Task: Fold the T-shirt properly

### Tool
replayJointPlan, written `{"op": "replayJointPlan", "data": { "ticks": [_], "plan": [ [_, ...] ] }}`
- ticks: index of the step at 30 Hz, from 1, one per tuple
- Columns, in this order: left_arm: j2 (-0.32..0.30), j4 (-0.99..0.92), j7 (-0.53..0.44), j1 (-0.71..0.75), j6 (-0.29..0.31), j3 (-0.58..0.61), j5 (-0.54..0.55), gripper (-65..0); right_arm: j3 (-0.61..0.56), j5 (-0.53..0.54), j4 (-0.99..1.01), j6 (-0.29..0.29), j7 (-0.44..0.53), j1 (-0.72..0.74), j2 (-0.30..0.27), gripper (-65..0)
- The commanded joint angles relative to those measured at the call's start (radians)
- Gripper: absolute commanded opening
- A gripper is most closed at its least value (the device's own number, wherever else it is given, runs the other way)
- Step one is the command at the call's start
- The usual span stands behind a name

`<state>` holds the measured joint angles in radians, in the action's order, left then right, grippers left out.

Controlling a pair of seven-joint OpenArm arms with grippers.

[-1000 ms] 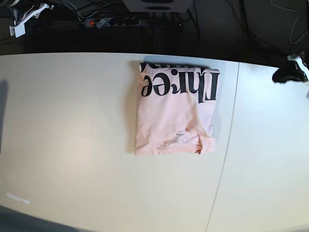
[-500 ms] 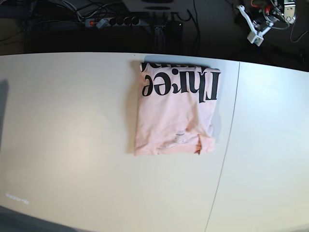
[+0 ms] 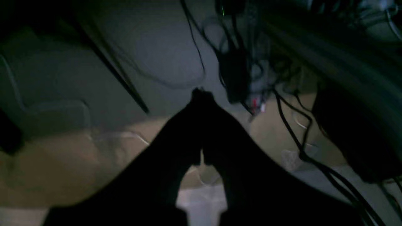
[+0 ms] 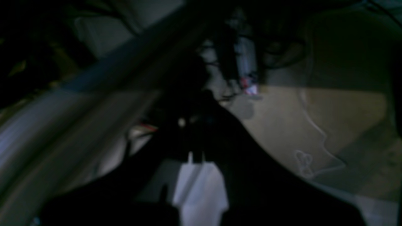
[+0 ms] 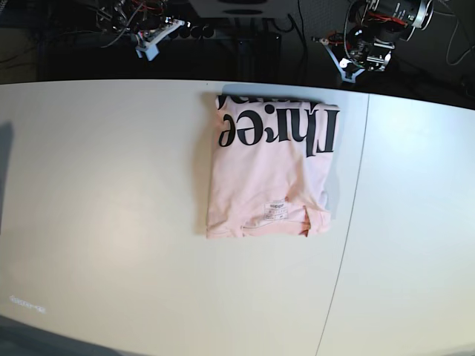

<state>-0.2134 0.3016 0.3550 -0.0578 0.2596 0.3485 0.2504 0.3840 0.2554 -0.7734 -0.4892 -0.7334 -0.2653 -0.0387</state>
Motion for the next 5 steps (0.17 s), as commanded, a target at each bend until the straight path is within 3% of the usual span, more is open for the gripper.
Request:
{"op": "replayJointPlan", "data": {
  "ticks": [1, 5],
  "plan": [
    [-0.003, 0.009, 0.015, 0.002, 0.002, 0.023, 0.0, -65.0, 0.003, -0.006, -0.005, 0.03, -0.005, 0.005, 0.005, -65.0],
    [-0.002, 0.022, 0.0, 0.0, 0.001, 0.091, 0.007, -65.0, 0.003, -0.005, -0.006, 0.03, 0.007, 0.029, 0.032, -65.0]
  ]
}}
